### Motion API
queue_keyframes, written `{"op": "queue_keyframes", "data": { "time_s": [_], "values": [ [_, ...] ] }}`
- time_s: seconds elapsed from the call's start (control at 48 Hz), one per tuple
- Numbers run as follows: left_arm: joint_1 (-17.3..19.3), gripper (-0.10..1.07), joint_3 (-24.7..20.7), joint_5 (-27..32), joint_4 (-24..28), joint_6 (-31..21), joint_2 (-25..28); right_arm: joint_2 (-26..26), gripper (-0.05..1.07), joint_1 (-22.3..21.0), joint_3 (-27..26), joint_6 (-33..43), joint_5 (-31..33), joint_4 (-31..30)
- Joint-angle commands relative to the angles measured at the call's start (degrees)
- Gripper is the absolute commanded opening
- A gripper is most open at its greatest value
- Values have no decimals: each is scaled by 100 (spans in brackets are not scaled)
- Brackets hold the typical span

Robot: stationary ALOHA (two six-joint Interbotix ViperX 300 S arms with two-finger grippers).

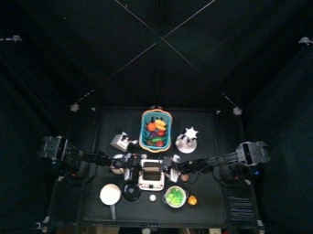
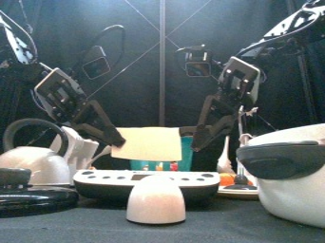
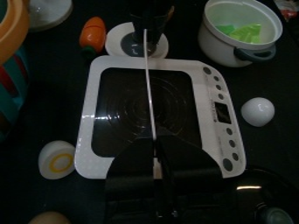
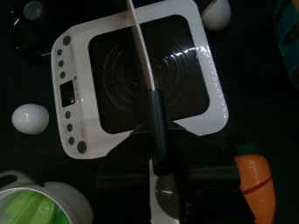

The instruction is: Grab egg top

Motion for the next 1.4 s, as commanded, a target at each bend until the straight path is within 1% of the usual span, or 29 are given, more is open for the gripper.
{"op": "queue_keyframes", "data": {
  "time_s": [0.0, 0.188, 0.312, 0.583, 0.729, 0.812, 0.979, 1.104, 1.271, 1.375],
  "values": [
    [-26, 31, -53, -26, 26, 9, -35, -202, 33, -79, -62, 9, 44, 9],
    [-44, 32, -123, -53, 88, 0, -105, -334, 33, -79, -44, 9, 44, 9],
    [-35, 38, -149, -53, 88, 0, -167, -492, 33, -70, 53, 18, 44, 9],
    [-18, 67, -220, -79, 70, -26, -290, -896, 33, -35, 492, 62, 105, 62],
    [53, 76, -193, -79, 35, 0, -439, -1204, 33, -18, 738, 62, 387, 237],
    [114, 77, -132, -79, 44, 0, -554, -1433, 33, 18, 888, 53, 650, 396],
    [316, 77, 0, -88, 53, 0, -747, -2048, 33, 176, 1169, 44, 1134, 756],
    [492, 77, 97, -88, 35, 0, -800, -2452, 33, 299, 1424, 53, 1424, 1151],
    [686, 77, 158, -88, 35, 0, -809, -2760, 33, 352, 1793, 53, 1652, 1749],
    [782, 77, 123, -88, 18, -9, -826, -2874, 34, 431, 1916, 35, 1714, 2057]
  ]
}}
